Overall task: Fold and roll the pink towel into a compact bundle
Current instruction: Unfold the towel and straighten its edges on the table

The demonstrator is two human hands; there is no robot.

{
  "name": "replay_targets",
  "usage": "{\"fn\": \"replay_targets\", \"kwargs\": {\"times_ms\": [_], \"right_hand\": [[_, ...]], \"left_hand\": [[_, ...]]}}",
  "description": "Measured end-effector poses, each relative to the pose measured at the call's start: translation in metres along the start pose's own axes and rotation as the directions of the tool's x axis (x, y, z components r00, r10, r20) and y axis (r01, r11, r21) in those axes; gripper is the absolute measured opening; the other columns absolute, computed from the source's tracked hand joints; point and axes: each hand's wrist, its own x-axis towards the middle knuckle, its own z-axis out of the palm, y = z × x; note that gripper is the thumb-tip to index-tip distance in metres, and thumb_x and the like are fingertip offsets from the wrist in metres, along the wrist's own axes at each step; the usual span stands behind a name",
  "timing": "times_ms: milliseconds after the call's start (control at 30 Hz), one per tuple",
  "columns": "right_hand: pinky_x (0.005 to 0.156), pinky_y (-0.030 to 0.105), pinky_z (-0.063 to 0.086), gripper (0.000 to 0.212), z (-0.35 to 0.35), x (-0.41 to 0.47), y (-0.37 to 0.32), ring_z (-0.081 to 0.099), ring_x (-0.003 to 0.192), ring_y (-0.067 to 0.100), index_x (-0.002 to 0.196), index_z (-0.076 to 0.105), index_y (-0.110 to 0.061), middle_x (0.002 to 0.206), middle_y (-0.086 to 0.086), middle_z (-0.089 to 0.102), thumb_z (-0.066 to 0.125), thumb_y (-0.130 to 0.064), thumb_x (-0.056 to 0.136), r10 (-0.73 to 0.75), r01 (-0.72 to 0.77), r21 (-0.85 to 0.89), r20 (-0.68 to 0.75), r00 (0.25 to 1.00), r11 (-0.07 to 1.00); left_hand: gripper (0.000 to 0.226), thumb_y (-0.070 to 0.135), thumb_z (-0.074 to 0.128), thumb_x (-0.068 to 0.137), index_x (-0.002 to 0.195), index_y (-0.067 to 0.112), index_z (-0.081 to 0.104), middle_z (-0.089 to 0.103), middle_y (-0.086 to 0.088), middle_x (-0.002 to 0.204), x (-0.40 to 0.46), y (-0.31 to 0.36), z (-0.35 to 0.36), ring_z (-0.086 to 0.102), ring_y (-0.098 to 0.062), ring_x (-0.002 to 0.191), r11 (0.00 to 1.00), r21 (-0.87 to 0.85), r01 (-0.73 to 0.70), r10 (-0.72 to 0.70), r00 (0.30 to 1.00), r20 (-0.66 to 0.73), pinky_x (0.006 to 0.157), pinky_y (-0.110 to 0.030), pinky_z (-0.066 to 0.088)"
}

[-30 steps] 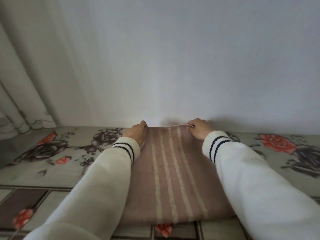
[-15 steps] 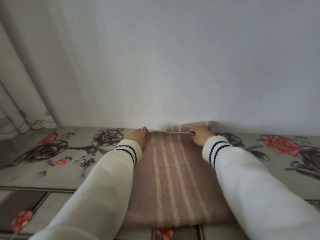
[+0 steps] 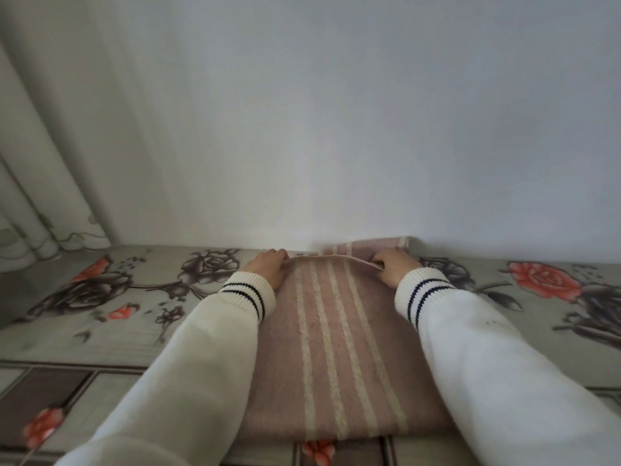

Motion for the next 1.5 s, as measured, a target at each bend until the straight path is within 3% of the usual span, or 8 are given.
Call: {"fn": "replay_targets", "kwargs": {"times_ms": [367,467,600,767,1100,1267,1400,1500], "right_hand": [[0.092,0.03,0.047,0.026,-0.003,-0.023,0.002,0.061,0.105,0.025,0.111,0.064,-0.015,0.115,0.007,0.066,0.052,-0.013,0.089,0.001,-0.001,0.044,0.007,1.0,0.999],[0.087,0.024,0.042,0.03,-0.006,-0.036,0.005,0.06,0.106,0.021,0.115,0.064,-0.023,0.116,-0.001,0.064,0.052,-0.015,0.088,-0.032,0.029,0.1,0.028,0.999,0.995],[0.103,0.025,0.032,0.044,-0.012,-0.061,0.005,0.05,0.125,0.017,0.121,0.056,-0.046,0.135,-0.008,0.055,0.054,-0.018,0.087,-0.13,0.115,0.215,0.057,0.99,0.97],[0.102,0.026,0.035,0.041,-0.016,-0.087,0.006,0.05,0.124,0.02,0.126,0.054,-0.038,0.136,0.0,0.055,0.05,-0.017,0.09,-0.122,0.119,0.04,0.094,0.988,0.992],[0.107,0.029,0.036,0.045,-0.021,-0.138,0.011,0.048,0.127,0.02,0.13,0.053,-0.029,0.138,0.001,0.053,0.049,-0.009,0.09,-0.098,0.085,0.1,0.133,0.986,0.991],[0.094,0.025,0.04,0.03,-0.02,-0.157,0.014,0.054,0.119,0.02,0.089,0.065,-0.036,0.112,-0.001,0.061,0.049,-0.01,0.088,-0.054,0.029,0.138,0.184,0.981,0.99],[0.105,0.026,0.034,0.046,-0.023,-0.165,0.015,0.047,0.128,0.02,0.129,0.054,-0.024,0.139,0.002,0.052,0.056,-0.011,0.085,0.035,-0.058,0.1,0.221,0.975,0.993],[0.103,0.026,0.037,0.051,-0.03,-0.169,0.017,0.052,0.121,0.022,0.131,0.053,-0.026,0.134,0.004,0.057,0.06,-0.016,0.081,0.074,-0.106,0.102,0.28,0.957,0.989]], "left_hand": [[0.026,0.023,0.043,0.093,0.114,0.014,0.055,0.061,-0.014,0.122,-0.026,0.013,-0.009,0.058,-0.03,0.111,1.0,-0.001,-0.026,0.026,1.0,0.006,0.089,-0.035,0.045],[0.027,0.022,0.042,0.093,0.116,0.015,0.053,0.06,-0.013,0.123,-0.038,0.016,-0.012,0.057,-0.03,0.111,0.999,0.03,-0.034,0.034,0.999,0.018,0.089,-0.036,0.045],[0.027,0.019,0.043,0.089,0.114,0.016,0.054,0.058,-0.014,0.123,-0.057,0.022,-0.016,0.057,-0.031,0.11,0.998,0.039,-0.054,0.052,0.997,0.059,0.087,-0.037,0.046],[0.025,0.017,0.042,0.088,0.109,0.018,0.057,0.063,-0.011,0.116,-0.082,0.029,-0.018,0.06,-0.027,0.103,0.999,0.017,-0.049,0.047,0.994,0.096,0.078,-0.031,0.044],[0.024,0.016,0.049,0.087,0.107,0.011,0.059,0.064,-0.015,0.114,-0.123,0.042,-0.024,0.059,-0.029,0.105,0.996,-0.034,-0.086,0.09,0.985,0.15,0.085,-0.032,0.045],[0.025,0.012,0.05,0.086,0.108,0.004,0.059,0.061,-0.015,0.104,-0.141,0.047,-0.031,0.053,-0.022,0.092,0.993,-0.029,-0.115,0.119,0.974,0.194,0.087,-0.033,0.044],[0.028,0.008,0.049,0.086,0.111,0.005,0.059,0.06,-0.015,0.115,-0.152,0.054,-0.037,0.054,-0.026,0.101,0.993,-0.033,-0.115,0.119,0.967,0.226,0.085,-0.029,0.041],[0.028,0.009,0.048,0.085,0.11,0.009,0.061,0.062,-0.014,0.115,-0.156,0.056,-0.04,0.051,-0.02,0.088,0.994,-0.037,-0.101,0.106,0.967,0.231,0.078,-0.025,0.04]]}}
